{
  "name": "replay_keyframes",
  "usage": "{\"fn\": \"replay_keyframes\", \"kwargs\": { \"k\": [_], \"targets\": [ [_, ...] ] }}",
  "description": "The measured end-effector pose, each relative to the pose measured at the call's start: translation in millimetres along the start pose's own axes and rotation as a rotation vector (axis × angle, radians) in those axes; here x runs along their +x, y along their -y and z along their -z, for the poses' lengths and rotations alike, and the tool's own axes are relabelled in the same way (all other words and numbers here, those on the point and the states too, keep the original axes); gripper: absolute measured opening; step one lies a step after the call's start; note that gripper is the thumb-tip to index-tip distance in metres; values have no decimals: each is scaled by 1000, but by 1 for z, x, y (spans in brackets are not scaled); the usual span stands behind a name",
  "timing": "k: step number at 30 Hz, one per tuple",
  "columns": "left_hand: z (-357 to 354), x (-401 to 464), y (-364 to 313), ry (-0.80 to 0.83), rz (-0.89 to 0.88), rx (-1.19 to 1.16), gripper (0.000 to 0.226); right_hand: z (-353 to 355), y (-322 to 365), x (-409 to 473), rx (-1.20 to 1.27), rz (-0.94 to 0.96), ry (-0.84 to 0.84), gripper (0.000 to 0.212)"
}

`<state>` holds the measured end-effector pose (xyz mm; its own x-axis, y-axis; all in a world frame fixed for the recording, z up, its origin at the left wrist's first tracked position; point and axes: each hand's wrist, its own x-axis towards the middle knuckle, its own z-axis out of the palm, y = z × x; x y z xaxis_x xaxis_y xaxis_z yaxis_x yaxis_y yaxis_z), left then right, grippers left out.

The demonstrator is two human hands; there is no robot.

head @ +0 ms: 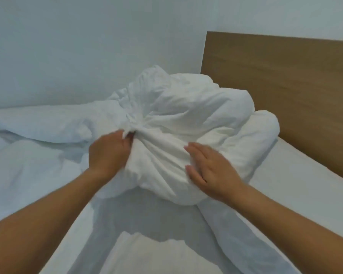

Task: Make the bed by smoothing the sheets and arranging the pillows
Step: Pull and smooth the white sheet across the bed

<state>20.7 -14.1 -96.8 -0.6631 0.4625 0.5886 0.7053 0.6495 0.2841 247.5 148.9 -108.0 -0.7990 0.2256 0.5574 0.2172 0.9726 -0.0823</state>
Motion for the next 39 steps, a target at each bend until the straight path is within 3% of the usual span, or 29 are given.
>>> {"fn": "replay_keyframes", "kwargs": {
  "k": [3,5,7,9,11,13,15,17,19,21,23,26,31,34,35,37,39],
  "targets": [
    [19,41,8,172,289,-113,57,30,-9,15,-133,82,-26,77],
    [17,42,10,210,337,-156,57,27,-23,6,-283,7,143,98],
    [18,21,0,194,318,-169,49,12,-34,-10,-406,-124,322,104],
    [24,-10,-15,-22,129,-207,29,5,-40,-10,-450,-217,395,75],
    [38,-47,-36,-150,-231,-301,22,21,-37,15,-363,-300,334,29],
    [41,-88,-56,-11,-620,-352,25,48,-31,53,-339,-279,294,8],
    [23,-113,-68,149,-757,-197,45,92,-8,93,-423,-160,224,5],
    [2,-104,-69,173,-557,14,90,138,21,122,-511,-38,179,6],
    [-5,-64,-67,41,-344,63,108,179,42,140,-551,29,180,7],
    [3,-20,-65,-32,-287,102,91,201,50,148,-525,68,212,6],
    [19,9,-68,-53,-299,88,49,212,47,148,-493,45,232,20],
    [45,17,-68,175,-306,26,36,212,22,139,-497,21,171,38],
    [129,14,-84,314,156,-713,20,176,-26,107,-700,-112,-73,32],
    [212,-11,-106,449,-7,-1043,18,129,-23,75,-605,-245,-168,22],
    [230,-19,-107,493,-58,-1084,17,114,-15,64,-516,-244,-145,23],
    [239,-34,-101,580,6,-1088,13,89,9,34,-374,-191,31,34],
    [217,-55,-76,666,124,-858,16,74,33,-5,-379,-148,281,42]
  ]
}}
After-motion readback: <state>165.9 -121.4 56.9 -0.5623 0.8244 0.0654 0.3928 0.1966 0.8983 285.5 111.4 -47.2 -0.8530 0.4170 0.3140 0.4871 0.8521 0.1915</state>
